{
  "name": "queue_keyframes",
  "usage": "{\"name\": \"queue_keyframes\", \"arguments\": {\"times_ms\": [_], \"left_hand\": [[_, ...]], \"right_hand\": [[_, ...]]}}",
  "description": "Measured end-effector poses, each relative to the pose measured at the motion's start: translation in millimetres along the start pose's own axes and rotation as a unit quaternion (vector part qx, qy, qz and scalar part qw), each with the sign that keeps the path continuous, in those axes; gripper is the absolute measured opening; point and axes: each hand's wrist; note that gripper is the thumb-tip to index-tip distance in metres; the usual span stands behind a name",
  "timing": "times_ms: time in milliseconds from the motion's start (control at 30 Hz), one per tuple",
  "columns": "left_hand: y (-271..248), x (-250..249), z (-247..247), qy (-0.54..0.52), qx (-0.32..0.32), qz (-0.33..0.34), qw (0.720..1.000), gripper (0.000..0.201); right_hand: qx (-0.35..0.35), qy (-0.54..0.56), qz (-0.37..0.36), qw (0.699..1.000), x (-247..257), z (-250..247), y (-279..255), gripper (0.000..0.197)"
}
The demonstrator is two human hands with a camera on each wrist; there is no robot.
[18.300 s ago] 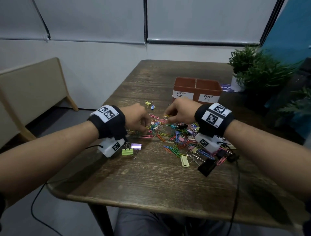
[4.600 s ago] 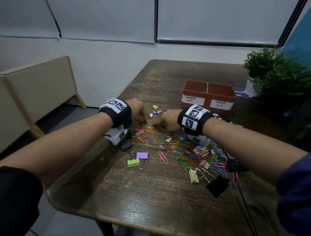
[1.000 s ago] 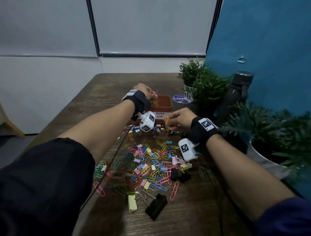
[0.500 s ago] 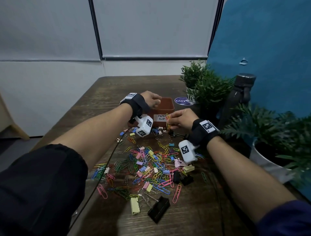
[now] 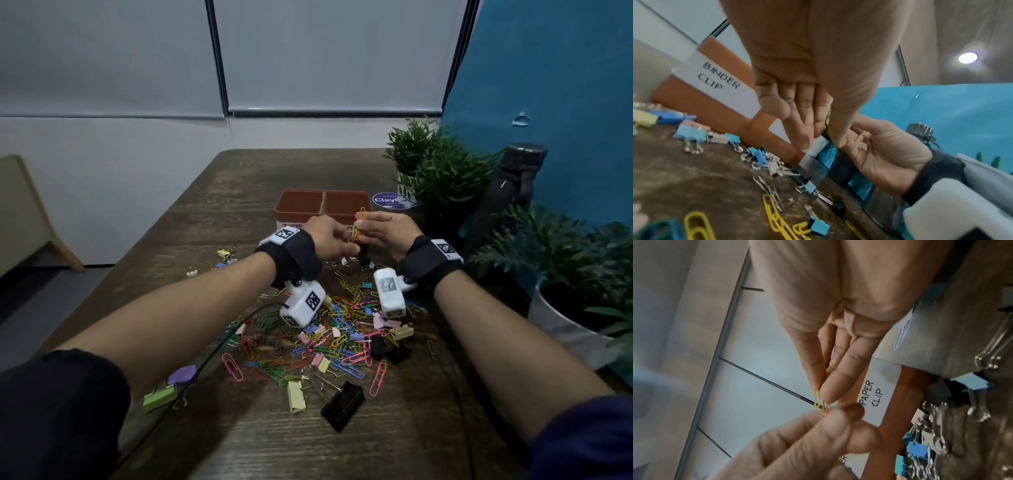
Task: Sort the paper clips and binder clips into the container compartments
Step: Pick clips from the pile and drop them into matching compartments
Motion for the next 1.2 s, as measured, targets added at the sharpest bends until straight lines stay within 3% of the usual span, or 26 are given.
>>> {"name": "queue_keyframes", "arguments": {"times_ms": [100, 233, 467, 533, 633, 733, 833, 933, 1000, 1067, 1200], "left_hand": [[-1.9, 1.1, 3.7, -0.071, -0.014, 0.006, 0.997, 0.007], [-2.9, 4.6, 0.0, -0.089, -0.017, 0.011, 0.996, 0.01], [36.9, 0.5, -25.6, 0.1, -0.103, 0.04, 0.989, 0.017], [54.5, 1.4, -31.1, 0.152, -0.111, 0.024, 0.982, 0.02], [76.6, 4.7, -32.6, 0.208, -0.103, -0.014, 0.973, 0.021], [90.9, 9.8, -28.7, 0.198, -0.099, -0.037, 0.975, 0.022], [92.5, 13.4, -24.8, 0.209, -0.082, -0.04, 0.974, 0.027], [77.6, 19.1, -28.4, 0.205, -0.089, -0.035, 0.974, 0.03], [56.4, 23.7, -35.3, 0.191, -0.11, -0.022, 0.975, 0.026], [27.4, 28.8, -40.7, 0.184, -0.119, 0.007, 0.976, 0.021], [-42.9, 35.2, -37.6, 0.173, 0.008, 0.076, 0.982, 0.011]], "right_hand": [[0.011, 0.001, 0.003, 1.0, 1.2, 0.7, -3.3, 0.014], [0.016, -0.023, 0.004, 1.0, 3.9, 2.8, -4.1, 0.014], [-0.04, -0.091, -0.123, 0.987, 24.9, 19.8, 25.6, 0.018], [-0.091, -0.145, -0.159, 0.972, 25.1, 17.2, 45.0, 0.02], [-0.148, -0.302, -0.185, 0.923, 18.2, 8.7, 70.7, 0.012], [-0.141, -0.418, -0.164, 0.882, 4.4, 3.8, 80.5, 0.014], [-0.147, -0.478, -0.158, 0.852, -4.0, 1.9, 81.7, 0.032], [-0.125, -0.439, -0.15, 0.877, 1.4, 1.2, 75.0, 0.045], [-0.106, -0.408, -0.159, 0.893, 10.9, 3.1, 62.1, 0.04], [-0.076, -0.418, -0.172, 0.889, 17.2, 6.5, 43.7, 0.031], [0.05, -0.496, -0.132, 0.857, 20.3, 21.4, -13.6, 0.017]]}}
Point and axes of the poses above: each hand's wrist, its own y-axis towards the middle knuckle, its own z-axis out of the palm, x = y × z, and after that the axes turned 7 degrees about y, right-handed
